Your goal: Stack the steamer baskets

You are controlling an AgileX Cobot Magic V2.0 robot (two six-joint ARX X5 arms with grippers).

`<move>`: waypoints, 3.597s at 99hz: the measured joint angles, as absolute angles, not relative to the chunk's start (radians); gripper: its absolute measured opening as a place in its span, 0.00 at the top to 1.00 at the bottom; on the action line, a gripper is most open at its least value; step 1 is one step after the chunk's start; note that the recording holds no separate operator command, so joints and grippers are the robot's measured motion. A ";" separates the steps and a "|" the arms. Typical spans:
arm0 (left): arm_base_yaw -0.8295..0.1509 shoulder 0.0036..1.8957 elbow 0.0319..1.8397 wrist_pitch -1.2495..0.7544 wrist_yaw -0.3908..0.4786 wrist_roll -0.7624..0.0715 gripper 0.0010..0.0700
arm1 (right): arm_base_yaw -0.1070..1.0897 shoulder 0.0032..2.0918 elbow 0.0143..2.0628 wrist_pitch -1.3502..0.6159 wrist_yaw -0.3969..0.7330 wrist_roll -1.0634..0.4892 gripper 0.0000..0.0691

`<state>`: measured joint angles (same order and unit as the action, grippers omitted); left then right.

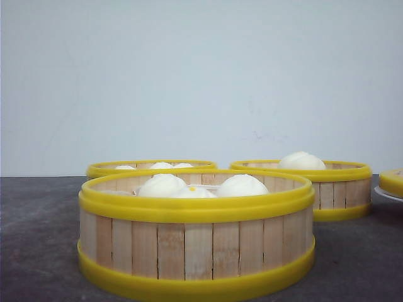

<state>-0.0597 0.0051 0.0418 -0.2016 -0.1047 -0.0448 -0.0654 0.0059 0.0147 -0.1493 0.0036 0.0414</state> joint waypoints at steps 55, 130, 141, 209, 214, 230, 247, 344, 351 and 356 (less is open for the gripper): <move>-0.060 0.005 0.041 -0.201 -0.105 -0.045 0.97 | -0.065 0.006 0.015 -0.109 -0.001 0.050 0.98; -0.060 0.006 0.034 -0.147 -0.103 -0.381 0.98 | -0.065 0.006 0.015 -0.002 -0.032 0.489 0.98; -0.060 0.015 0.065 -0.151 -0.099 -0.404 0.98 | -0.065 0.011 0.044 0.001 -0.021 0.590 0.99; -0.060 0.678 0.802 -0.266 -0.014 -0.257 0.67 | -0.048 0.666 0.823 -0.291 -0.136 0.325 0.92; -0.064 0.717 0.808 -0.267 0.000 -0.246 0.52 | -0.043 0.677 0.832 -0.295 -0.137 0.316 0.78; -0.088 0.862 0.837 -0.284 0.025 -0.226 0.35 | -0.023 0.675 0.833 -0.295 -0.139 0.310 0.42; -0.127 1.040 0.929 -0.281 0.025 -0.202 0.34 | -0.011 0.675 0.833 -0.295 -0.139 0.310 0.39; -0.191 1.951 1.540 -0.598 0.026 -0.123 0.42 | 0.071 0.720 0.833 -0.348 -0.139 0.310 0.38; -0.193 1.961 1.540 -0.598 0.026 -0.123 0.48 | 0.079 0.733 0.833 -0.348 -0.139 0.310 0.38; -0.195 1.968 1.540 -0.598 0.026 -0.123 0.50 | 0.083 0.743 0.833 -0.348 -0.139 0.310 0.38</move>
